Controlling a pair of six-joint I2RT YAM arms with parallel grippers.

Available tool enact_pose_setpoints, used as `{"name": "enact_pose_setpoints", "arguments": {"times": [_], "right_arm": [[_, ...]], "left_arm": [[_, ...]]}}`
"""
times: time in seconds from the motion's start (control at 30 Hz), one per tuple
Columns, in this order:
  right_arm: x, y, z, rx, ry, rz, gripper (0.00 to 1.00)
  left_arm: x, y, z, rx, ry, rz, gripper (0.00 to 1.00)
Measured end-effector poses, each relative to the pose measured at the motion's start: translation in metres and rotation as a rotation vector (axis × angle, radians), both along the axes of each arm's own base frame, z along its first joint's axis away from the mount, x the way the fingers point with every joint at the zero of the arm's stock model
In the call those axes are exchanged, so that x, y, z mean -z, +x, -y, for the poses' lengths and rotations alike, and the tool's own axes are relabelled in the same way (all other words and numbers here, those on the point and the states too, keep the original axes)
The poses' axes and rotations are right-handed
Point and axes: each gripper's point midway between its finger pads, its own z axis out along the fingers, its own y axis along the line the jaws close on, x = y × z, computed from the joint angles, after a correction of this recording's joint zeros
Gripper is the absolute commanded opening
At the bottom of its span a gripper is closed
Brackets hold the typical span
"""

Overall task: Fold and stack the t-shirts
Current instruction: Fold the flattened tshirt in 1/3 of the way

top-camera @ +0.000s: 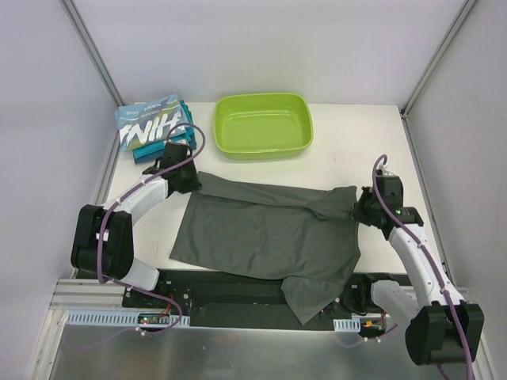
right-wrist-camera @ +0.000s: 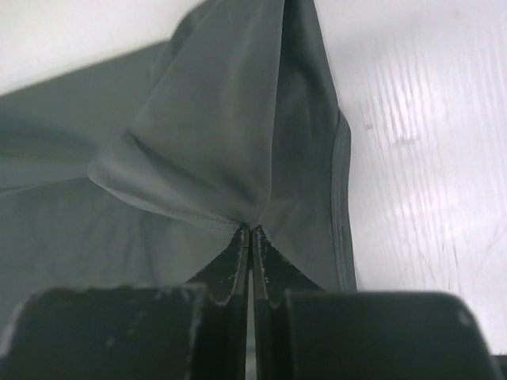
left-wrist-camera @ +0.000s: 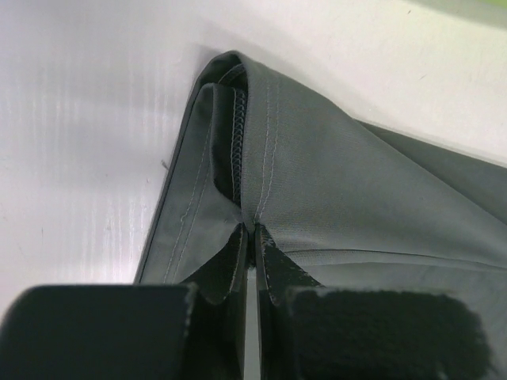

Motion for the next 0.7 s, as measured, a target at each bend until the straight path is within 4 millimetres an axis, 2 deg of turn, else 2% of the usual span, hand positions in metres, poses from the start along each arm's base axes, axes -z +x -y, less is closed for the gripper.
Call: {"name": "enact_pose_setpoints", "arguments": {"times": [0.07, 0.13, 0.2, 0.27, 0.3, 0.37, 0.43, 0.5, 0.63, 0.7], "right_arm": [[0.011, -0.013, -0.001, 0.016, 0.015, -0.022, 0.09], [0.021, -0.026, -0.003, 0.034, 0.034, -0.039, 0.10], [0.031, -0.039, -0.005, 0.048, 0.051, -0.057, 0.21], [0.041, -0.050, -0.008, 0.057, 0.069, -0.072, 0.30], [0.044, -0.054, -0.008, 0.062, 0.075, -0.081, 0.41], [0.048, -0.062, -0.009, 0.064, 0.079, -0.095, 0.62], [0.046, -0.062, -0.009, 0.062, 0.080, -0.086, 0.76], [0.042, -0.061, -0.009, 0.054, 0.077, -0.071, 0.85], [0.034, -0.054, -0.009, 0.028, 0.061, -0.048, 1.00], [0.027, -0.046, -0.009, 0.013, 0.049, -0.045, 0.96]], "left_arm": [[0.005, -0.004, -0.001, 0.000, 0.003, -0.015, 0.00], [0.011, -0.010, -0.002, -0.001, 0.007, -0.034, 0.00], [0.016, -0.015, -0.003, -0.002, 0.011, -0.055, 0.13], [0.019, -0.021, -0.005, -0.004, 0.016, -0.079, 0.29], [0.020, -0.023, -0.006, -0.005, 0.020, -0.087, 0.38], [0.022, -0.027, -0.007, -0.013, 0.025, -0.105, 0.48], [0.024, -0.030, -0.009, -0.026, 0.031, -0.124, 0.75], [0.024, -0.033, -0.014, -0.046, 0.049, -0.138, 0.97], [0.010, -0.037, -0.017, -0.076, 0.046, -0.120, 0.99], [-0.002, -0.034, -0.014, -0.070, 0.029, -0.095, 0.99]]}}
